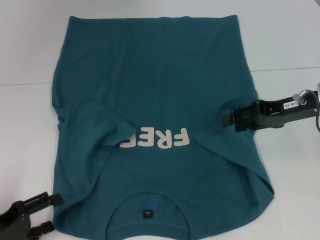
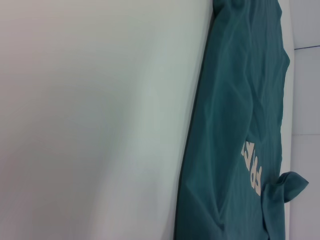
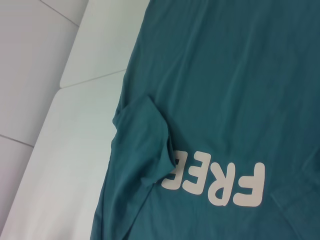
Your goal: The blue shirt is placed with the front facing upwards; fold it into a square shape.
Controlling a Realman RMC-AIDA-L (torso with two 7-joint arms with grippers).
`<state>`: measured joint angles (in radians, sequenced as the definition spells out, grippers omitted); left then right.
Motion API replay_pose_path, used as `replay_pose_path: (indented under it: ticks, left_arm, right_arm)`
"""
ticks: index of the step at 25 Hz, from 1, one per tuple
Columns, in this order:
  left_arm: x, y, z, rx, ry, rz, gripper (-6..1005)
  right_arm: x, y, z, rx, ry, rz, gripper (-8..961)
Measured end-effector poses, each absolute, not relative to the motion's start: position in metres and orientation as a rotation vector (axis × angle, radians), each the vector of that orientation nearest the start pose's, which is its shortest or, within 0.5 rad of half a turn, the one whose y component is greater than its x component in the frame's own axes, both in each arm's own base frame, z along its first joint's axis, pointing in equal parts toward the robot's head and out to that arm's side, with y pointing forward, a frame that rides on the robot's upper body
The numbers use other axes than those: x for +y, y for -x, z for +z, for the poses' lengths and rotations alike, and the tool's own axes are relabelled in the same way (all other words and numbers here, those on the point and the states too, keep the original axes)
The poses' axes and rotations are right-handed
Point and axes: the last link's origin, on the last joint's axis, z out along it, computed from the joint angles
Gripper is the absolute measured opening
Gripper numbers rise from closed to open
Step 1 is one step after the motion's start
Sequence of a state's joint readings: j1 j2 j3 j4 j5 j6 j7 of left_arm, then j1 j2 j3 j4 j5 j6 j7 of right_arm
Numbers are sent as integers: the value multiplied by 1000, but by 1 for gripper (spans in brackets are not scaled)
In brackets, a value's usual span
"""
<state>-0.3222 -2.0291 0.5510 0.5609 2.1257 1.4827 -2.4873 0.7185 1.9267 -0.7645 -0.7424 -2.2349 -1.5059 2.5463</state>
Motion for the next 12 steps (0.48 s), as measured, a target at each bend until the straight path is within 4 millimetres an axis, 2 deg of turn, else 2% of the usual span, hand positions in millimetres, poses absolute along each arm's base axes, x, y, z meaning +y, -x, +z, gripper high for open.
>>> replay_pose_path:
  ticks: [12]
  left_arm:
    - [279, 349, -5, 2531, -1855, 810, 909]
  right_arm:
    - [393, -244, 58, 1801, 2300, 393, 609]
